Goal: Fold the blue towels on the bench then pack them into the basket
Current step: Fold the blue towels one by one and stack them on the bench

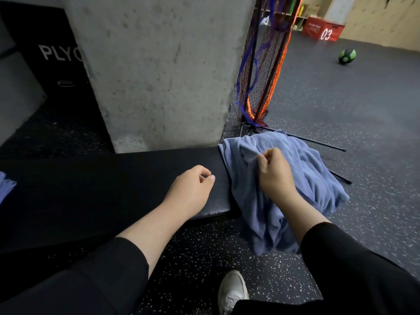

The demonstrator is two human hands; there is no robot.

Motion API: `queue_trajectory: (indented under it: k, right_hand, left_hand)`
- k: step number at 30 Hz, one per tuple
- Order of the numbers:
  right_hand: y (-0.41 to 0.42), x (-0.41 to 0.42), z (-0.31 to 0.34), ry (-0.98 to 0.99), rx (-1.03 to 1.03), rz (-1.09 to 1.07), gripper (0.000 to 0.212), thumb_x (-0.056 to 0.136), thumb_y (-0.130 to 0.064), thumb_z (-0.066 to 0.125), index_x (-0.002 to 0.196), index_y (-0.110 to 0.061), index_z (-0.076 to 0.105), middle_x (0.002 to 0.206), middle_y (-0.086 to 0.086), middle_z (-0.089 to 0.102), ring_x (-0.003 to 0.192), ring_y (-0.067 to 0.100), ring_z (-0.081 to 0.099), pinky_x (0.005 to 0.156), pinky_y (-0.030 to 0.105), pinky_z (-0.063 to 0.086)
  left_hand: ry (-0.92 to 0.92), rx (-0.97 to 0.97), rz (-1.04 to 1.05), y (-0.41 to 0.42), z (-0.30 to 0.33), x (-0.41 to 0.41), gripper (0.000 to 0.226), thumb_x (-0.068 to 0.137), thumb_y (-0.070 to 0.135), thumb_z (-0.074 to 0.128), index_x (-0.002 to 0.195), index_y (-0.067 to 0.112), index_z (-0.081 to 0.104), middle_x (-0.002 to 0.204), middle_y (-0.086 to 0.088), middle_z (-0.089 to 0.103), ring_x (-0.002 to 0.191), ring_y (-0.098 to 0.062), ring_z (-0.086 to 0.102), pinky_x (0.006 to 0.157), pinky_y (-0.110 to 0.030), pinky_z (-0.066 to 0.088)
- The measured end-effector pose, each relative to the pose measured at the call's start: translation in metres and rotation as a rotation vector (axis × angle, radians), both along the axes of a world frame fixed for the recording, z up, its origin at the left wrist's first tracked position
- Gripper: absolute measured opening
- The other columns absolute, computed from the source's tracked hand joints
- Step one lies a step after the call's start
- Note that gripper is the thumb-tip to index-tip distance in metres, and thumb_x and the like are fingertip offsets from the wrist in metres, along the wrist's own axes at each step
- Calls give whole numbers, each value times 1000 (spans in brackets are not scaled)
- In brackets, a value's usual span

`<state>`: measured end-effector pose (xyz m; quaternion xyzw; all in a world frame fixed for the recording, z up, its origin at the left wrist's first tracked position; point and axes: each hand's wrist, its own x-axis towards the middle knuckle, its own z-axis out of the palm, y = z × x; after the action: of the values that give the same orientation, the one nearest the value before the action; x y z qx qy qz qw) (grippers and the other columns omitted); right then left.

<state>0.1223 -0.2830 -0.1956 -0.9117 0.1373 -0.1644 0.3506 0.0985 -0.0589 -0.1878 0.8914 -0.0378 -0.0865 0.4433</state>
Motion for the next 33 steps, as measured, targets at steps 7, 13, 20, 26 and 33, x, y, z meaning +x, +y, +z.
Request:
queue_trajectory:
  k: [7,13,20,26,33]
  right_hand:
    - [54,10,21,-111,400,79,25,102,-33,53,83,-17,55,67,-7,52,63,9,47,66,35,41]
    - [102,24,31,-165,658,151,17,97,-35,56,93,-20,59,71,-7,56,71,14,53,74,43,49]
    - [144,37,32,1,650,365,23,96,-39,57,101,-19,67,92,9,72,85,18,67,83,53,59]
    - [195,9,5,393,366,873,67,77,-50,79,135,-41,47,137,-11,55,111,-3,64,104,32,50]
    - [244,-10,-10,375,145,936,80,78,-40,80,141,-49,33,112,-25,63,99,-8,63,91,22,52]
  left_hand:
    - [91,-123,-76,5,1,-2,47,97,49,59,139,27,57,125,10,66,115,-8,60,99,-28,47]
    - [76,-319,125,19,1,1,32,99,38,60,86,10,67,77,-8,71,69,-16,59,64,-34,46]
    - [-94,-510,431,93,20,15,39,103,36,55,84,2,57,72,-2,55,69,-14,47,65,-35,40]
    - [-35,-611,621,161,23,18,30,104,40,51,99,17,69,103,-7,74,98,-22,71,87,-43,57]
    - [113,-774,659,190,18,16,30,107,32,48,100,12,69,111,-15,73,108,-30,70,97,-49,55]
